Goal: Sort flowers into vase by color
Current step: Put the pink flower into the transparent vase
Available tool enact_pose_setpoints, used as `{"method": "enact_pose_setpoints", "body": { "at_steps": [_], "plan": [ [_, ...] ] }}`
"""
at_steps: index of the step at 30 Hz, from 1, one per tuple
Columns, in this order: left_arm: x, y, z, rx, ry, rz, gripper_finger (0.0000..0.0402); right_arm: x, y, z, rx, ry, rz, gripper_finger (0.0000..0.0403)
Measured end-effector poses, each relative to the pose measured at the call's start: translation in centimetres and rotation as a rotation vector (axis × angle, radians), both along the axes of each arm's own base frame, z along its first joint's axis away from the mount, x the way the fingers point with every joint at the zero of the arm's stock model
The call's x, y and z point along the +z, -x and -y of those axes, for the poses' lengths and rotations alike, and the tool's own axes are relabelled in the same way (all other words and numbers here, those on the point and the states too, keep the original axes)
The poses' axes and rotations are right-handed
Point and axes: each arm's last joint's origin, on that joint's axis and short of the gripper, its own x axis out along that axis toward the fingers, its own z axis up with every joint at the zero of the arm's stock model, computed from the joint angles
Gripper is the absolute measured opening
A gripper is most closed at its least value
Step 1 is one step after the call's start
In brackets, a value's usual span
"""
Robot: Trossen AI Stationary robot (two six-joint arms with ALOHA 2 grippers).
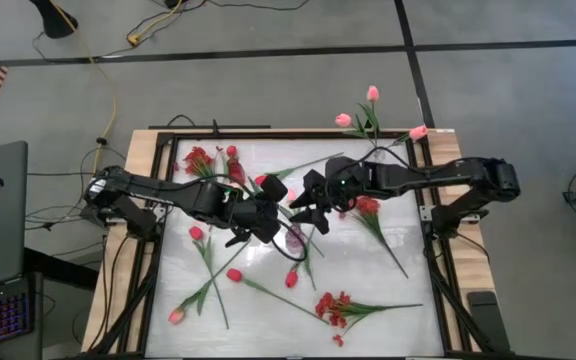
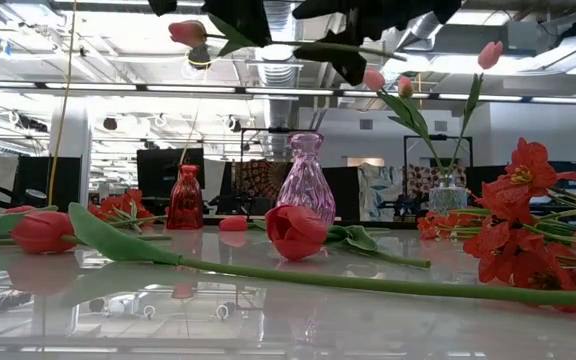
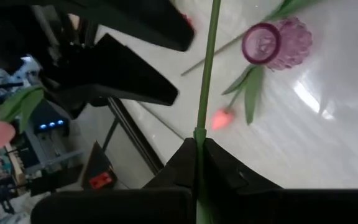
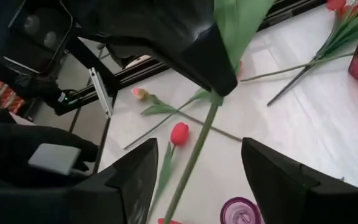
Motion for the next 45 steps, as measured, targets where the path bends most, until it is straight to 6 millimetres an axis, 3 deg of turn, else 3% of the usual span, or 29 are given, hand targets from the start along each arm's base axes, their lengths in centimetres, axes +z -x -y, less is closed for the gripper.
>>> {"method": "enact_pose_setpoints", "body": {
  "at_steps": [17,36,40,45],
  "plan": [
    [0.4,-0.7,-1.4,-0.004,-0.028,0.039,0.0000,-0.4,0.2,0.4,0.012,0.053,-0.027,0.0250],
    [0.4,-0.8,-1.3,-0.050,-0.010,0.036,0.0000,-0.5,0.3,0.8,0.012,0.071,-0.047,0.0027],
    [0.4,-0.8,-1.3,-0.055,-0.003,0.035,0.0019,-0.6,0.3,0.8,0.012,0.071,-0.047,0.0023],
    [0.4,-0.9,-1.3,-0.037,-0.002,0.050,0.0082,-0.6,0.4,0.8,0.008,0.065,-0.057,0.0028]
  ]
}}
